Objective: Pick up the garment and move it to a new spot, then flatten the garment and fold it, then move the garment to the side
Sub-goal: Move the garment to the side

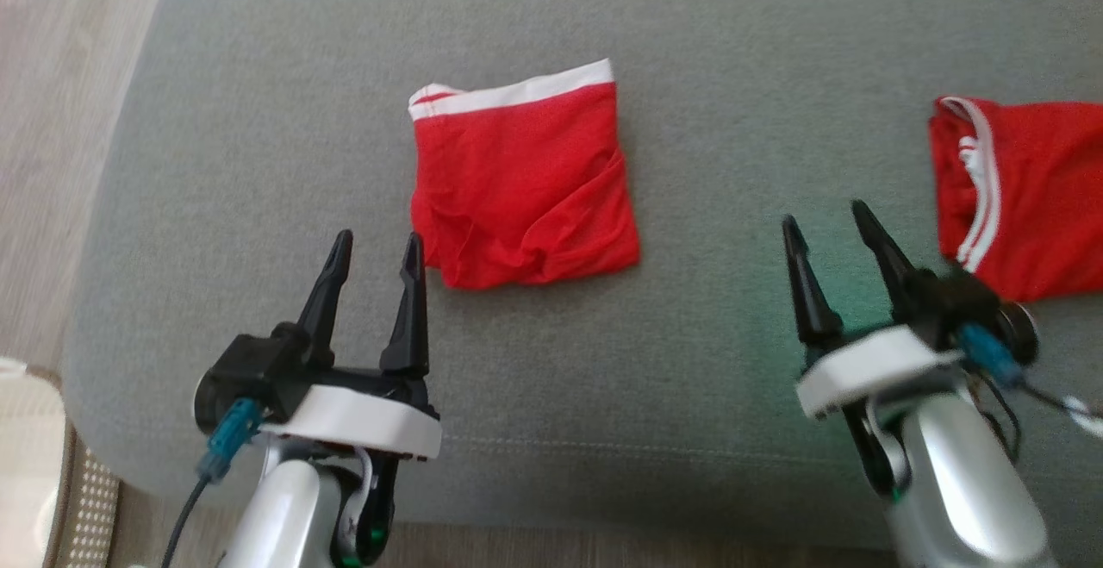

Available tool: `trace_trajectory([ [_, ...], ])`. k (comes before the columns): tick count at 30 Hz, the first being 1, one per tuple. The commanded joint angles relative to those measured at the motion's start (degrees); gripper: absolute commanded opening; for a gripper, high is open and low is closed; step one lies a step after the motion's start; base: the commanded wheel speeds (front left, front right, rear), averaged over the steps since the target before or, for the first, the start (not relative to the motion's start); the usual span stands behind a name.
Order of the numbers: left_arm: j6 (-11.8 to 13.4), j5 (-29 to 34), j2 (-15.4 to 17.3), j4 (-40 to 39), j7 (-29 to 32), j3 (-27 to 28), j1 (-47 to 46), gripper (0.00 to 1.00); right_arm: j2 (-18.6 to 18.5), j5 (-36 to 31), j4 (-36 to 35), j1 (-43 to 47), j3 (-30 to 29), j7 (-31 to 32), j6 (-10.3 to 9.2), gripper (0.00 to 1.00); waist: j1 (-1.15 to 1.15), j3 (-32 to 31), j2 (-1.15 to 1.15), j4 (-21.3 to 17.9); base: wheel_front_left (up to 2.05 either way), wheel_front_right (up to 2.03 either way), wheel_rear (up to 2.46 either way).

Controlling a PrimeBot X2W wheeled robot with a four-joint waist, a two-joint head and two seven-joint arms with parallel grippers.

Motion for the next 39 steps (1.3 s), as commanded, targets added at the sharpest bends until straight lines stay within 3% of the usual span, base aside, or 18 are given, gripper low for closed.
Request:
trace_trajectory([
  [1, -0.28, 0.58, 0.33, -2.23, -0.31, 1.31, -2.59, 1.0, 0.54, 1.36, -0.47, -3.92, 2.1, -0.3, -0.01, 1.0, 0.0, 1.32, 0.0, 0.99, 0.0, 0.0, 0.0],
  [10, -0.27, -0.48, 0.33, -2.39, -0.31, -0.52, -5.17, 1.0, 0.17, 7.07, 12.05, -18.33, 7.16, 5.74, -0.01, 1.0, 0.0, 6.22, 0.0, 5.14, 0.0, 0.0, 0.0],
  [16, 0.05, -1.4, 0.33, -2.39, -0.31, -1.85, -6.28, 1.0, -0.41, 15.06, 21.27, -25.91, 9.51, 10.48, -0.01, 1.0, 0.0, 8.26, 0.0, 8.44, 0.0, 0.0, 0.0],
  [28, 0.87, -2.37, 0.33, -2.47, -0.31, -3.33, -6.26, 1.0, -2.98, 24.2, 31.42, -31.69, 19.45, 12.01, -0.01, 1.0, 0.0, 8.91, 0.0, 12.36, 0.0, 0.0, 0.0],
  [29, 0.9, -2.4, 0.33, -2.5, -0.31, -3.38, -6.24, 1.0, -3.12, 24.61, 32.03, -31.99, 20.27, 12.08, -0.01, 0.88, 0.0, 8.95, 0.0, 12.51, 0.0, 0.0, 0.0],
  [30, 0.95, -2.42, 0.33, -2.53, -0.31, -3.41, -6.24, 1.0, -3.28, 24.95, 32.54, -32.29, 21.13, 12.06, -0.01, 0.08, 0.0, 8.98, 0.0, 12.62, 0.0, 0.0, 0.0],
  [31, 0.98, -2.44, 0.33, -2.54, -0.31, -3.44, -6.23, 1.0, -3.49, 25.21, 32.98, -32.57, 22.0, 11.91, -0.01, 0.0, 0.0, 8.95, 0.0, 12.7, 0.0, 0.0, 0.0],
  [39, 1.19, -2.16, 0.33, -2.5, -0.31, -3.24, -6.3, 1.0, -5.73, 22.35, 36.87, -34.88, 27.23, 7.18, -0.01, 0.0, 0.0, 8.01, 0.0, 11.78, 0.0, 0.0, 0.0],
])
